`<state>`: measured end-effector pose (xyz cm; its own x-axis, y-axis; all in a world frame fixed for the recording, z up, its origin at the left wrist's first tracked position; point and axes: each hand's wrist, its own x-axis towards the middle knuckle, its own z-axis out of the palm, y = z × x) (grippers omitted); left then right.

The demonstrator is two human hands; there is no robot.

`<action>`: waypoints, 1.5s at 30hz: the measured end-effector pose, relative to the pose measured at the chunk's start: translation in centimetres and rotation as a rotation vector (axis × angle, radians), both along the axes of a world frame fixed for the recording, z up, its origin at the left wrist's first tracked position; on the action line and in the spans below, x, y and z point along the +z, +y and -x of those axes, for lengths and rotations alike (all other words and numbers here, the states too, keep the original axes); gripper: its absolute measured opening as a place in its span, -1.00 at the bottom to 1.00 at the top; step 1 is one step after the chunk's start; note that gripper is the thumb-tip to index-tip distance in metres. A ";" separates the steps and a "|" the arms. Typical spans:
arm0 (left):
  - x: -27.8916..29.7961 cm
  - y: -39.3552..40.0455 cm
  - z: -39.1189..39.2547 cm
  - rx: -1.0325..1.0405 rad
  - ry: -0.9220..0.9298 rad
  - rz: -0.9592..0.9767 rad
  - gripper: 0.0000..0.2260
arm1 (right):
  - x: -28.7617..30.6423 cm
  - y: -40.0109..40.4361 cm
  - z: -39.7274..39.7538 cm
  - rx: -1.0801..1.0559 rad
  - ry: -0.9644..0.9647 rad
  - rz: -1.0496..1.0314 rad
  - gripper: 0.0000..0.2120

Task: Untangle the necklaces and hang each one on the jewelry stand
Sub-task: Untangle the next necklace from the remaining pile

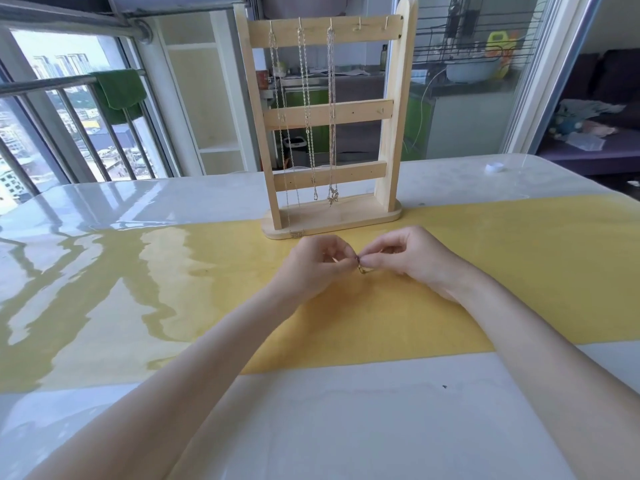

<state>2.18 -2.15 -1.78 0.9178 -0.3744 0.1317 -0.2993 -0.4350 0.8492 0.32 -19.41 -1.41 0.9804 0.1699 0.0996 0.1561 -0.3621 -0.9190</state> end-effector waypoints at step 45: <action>3.0 1.4 -0.6 0.048 0.480 0.705 -0.90 | -0.2 0.6 0.1 0.092 0.152 -0.043 -0.89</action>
<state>2.77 -0.77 1.26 0.9467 -0.3099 -0.0879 0.1672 0.2395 0.9564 0.23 -18.81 -1.56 0.9651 0.2588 -0.0392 0.0453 -0.3125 -0.9488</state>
